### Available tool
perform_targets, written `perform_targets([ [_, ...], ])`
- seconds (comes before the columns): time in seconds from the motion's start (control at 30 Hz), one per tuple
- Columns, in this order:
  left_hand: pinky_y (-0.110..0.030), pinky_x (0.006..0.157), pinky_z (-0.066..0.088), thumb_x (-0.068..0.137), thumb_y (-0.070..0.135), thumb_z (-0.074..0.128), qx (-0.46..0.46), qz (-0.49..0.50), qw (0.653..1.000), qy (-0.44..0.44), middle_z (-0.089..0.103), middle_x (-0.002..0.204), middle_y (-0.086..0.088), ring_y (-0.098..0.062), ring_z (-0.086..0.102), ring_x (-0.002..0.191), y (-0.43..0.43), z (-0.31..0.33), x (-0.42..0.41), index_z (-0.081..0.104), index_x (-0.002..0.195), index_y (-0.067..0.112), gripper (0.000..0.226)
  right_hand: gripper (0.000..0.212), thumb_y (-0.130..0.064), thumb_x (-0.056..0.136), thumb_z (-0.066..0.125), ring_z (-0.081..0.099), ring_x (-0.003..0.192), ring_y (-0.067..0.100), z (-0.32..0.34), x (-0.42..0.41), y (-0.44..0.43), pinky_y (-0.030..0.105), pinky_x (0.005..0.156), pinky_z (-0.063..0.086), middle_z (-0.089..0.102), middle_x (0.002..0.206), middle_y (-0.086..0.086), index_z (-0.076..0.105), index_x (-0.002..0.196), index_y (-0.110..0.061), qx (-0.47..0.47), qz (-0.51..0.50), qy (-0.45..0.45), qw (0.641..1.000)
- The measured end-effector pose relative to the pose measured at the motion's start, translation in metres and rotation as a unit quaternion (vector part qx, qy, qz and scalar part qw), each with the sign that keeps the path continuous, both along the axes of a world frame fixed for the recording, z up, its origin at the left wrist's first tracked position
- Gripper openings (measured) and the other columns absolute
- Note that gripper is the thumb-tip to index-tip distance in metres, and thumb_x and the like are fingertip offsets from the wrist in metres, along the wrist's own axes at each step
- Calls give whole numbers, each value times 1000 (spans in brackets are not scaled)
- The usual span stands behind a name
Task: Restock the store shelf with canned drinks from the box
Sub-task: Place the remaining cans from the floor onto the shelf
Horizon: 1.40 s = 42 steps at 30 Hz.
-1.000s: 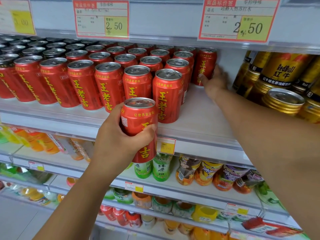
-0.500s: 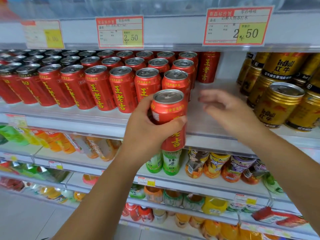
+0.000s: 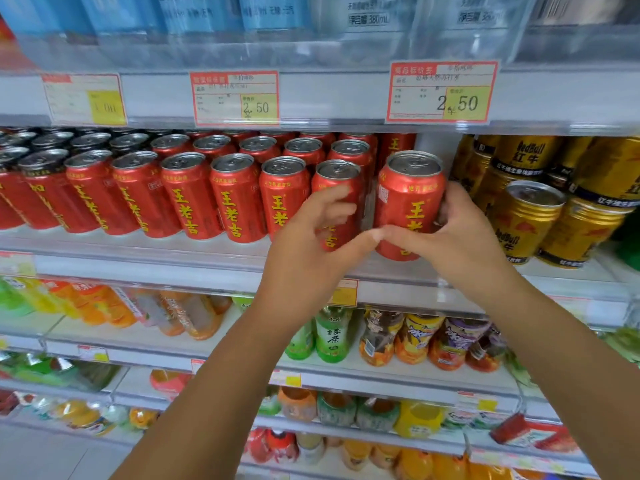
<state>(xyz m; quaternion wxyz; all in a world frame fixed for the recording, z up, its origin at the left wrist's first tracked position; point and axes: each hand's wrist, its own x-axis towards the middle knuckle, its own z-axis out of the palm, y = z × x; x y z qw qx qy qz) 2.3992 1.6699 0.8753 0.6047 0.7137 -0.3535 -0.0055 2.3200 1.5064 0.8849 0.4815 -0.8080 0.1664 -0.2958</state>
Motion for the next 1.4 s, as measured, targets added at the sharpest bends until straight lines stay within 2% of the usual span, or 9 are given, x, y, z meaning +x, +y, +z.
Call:
perform_targets([
  [0.1,-4,91,37,76,39,79,119,60,986,-102,64,113,18,4,55,107,18,-23,11,64,121,28,49,65,-33,64,87,58,95,3,1,17,-16,24,83,45,58,107,-13,45,112,-31,-37,-40,45,997],
  [0.23,-32,95,46,69,58,74,176,117,948,-238,68,107,9,-13,58,103,25,-50,29,71,112,25,55,78,-36,65,86,55,107,14,-4,42,-37,26,86,41,56,122,0,42,127,-18,-46,-83,84,992],
  [0.37,-42,91,47,70,63,68,169,122,934,-290,70,101,11,-14,62,96,21,-69,40,73,101,27,47,84,-31,70,85,52,118,15,-6,61,-45,24,89,38,51,134,4,35,135,-13,-25,-90,79,992],
  [0.47,-37,92,41,72,60,68,155,125,931,-306,68,100,13,-16,61,96,20,-77,44,71,99,27,42,88,-28,72,83,49,121,15,-8,62,-52,24,91,37,48,138,2,29,140,-16,-6,-82,85,993],
  [0.63,-27,92,32,75,60,65,134,134,931,-311,68,97,12,-16,57,93,18,-79,42,71,98,25,42,83,-20,74,82,50,117,12,-17,56,-63,25,92,40,50,138,3,32,139,-16,-22,-64,96,993],
  [0.87,-30,91,34,75,58,67,121,133,931,-317,68,96,10,-17,56,93,18,-82,43,71,98,22,43,80,-21,73,83,55,118,20,-18,85,-79,30,97,44,54,133,6,35,136,-13,-29,-75,95,992],
  [1.03,-28,91,33,76,57,67,122,134,931,-318,68,97,10,-18,56,94,18,-83,42,71,99,21,43,79,-25,74,82,56,119,21,-24,109,-90,39,102,45,56,134,5,36,139,-20,-23,-94,85,992],
  [1.17,-26,91,31,76,58,66,125,134,930,-319,67,96,10,-17,55,94,18,-82,42,71,98,22,43,78,-27,73,82,61,112,21,-28,120,-95,38,99,48,63,127,4,39,137,-22,-27,-94,72,993],
  [1.4,-35,88,38,76,57,68,118,138,925,-335,68,96,8,-22,59,91,17,-84,44,72,97,20,43,73,-25,78,79,63,107,18,-35,125,-95,33,97,48,65,122,4,40,139,-22,-22,-98,42,994],
])
